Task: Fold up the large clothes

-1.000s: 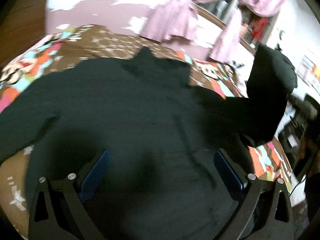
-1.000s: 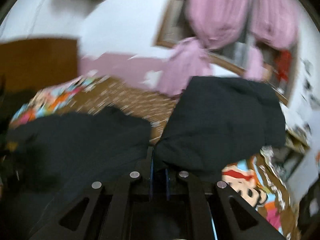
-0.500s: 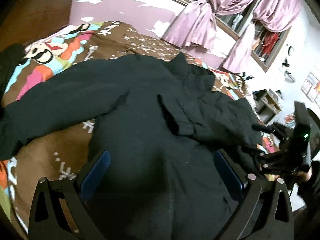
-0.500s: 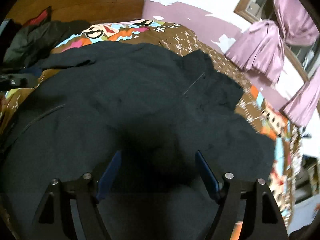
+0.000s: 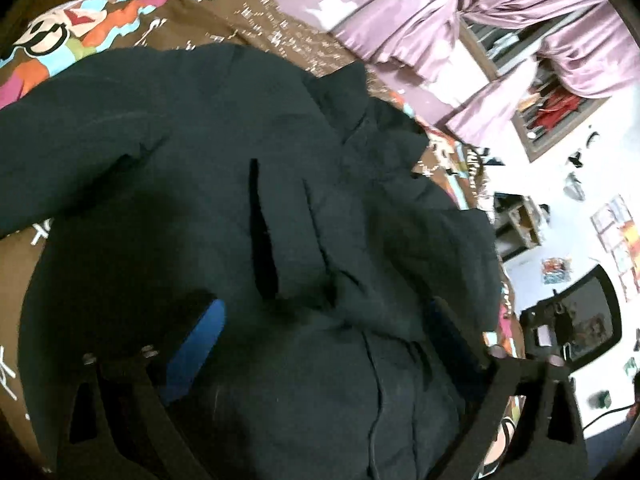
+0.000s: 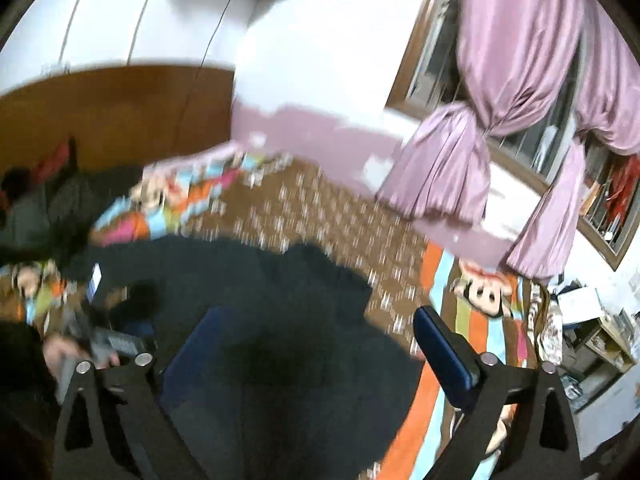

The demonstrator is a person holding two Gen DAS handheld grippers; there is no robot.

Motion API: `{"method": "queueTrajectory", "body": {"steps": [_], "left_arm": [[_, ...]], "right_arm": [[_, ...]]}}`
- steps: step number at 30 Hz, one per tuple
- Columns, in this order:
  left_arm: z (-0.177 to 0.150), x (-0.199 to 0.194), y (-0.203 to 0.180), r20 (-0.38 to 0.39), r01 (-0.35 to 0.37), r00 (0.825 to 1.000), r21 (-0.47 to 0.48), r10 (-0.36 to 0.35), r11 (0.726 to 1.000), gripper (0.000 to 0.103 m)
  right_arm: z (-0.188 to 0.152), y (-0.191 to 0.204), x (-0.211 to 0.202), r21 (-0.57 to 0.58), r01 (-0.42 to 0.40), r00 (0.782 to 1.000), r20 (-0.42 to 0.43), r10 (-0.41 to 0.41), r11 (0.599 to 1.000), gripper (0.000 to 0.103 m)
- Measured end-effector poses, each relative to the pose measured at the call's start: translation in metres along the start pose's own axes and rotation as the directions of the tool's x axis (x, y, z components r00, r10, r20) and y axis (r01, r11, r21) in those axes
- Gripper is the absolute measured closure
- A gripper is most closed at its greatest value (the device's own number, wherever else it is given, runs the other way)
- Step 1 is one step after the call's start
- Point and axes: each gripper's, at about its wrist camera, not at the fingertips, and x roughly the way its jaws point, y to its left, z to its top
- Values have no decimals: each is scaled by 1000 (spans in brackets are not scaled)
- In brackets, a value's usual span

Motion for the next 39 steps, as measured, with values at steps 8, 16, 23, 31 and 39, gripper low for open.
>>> {"method": "queueTrajectory", "body": {"steps": [8, 16, 23, 31, 39], "left_arm": [[5, 22, 5, -1, -161, 987, 46, 161, 986, 96], [-15, -22, -12, 268, -274, 942, 274, 200, 922, 102], [-27, -73, -1, 431, -383, 866, 245, 254, 891, 103], [-43, -52, 8, 366, -467, 861, 292, 354, 835, 103], [-46, -31, 30, 256, -380, 913, 245, 319, 892, 103]], "right_arm": [[-38, -18, 65, 171, -14, 999, -46, 22, 985, 3], [-122, 2, 152, 329, 21, 971, -230, 59, 944, 3], [-137, 26, 161, 241, 28, 969, -247, 33, 970, 3], [-149, 56, 196, 154, 3, 956, -291, 42, 988, 3], [-188, 59, 239, 140, 2, 913, -403, 55, 990, 0]]}}
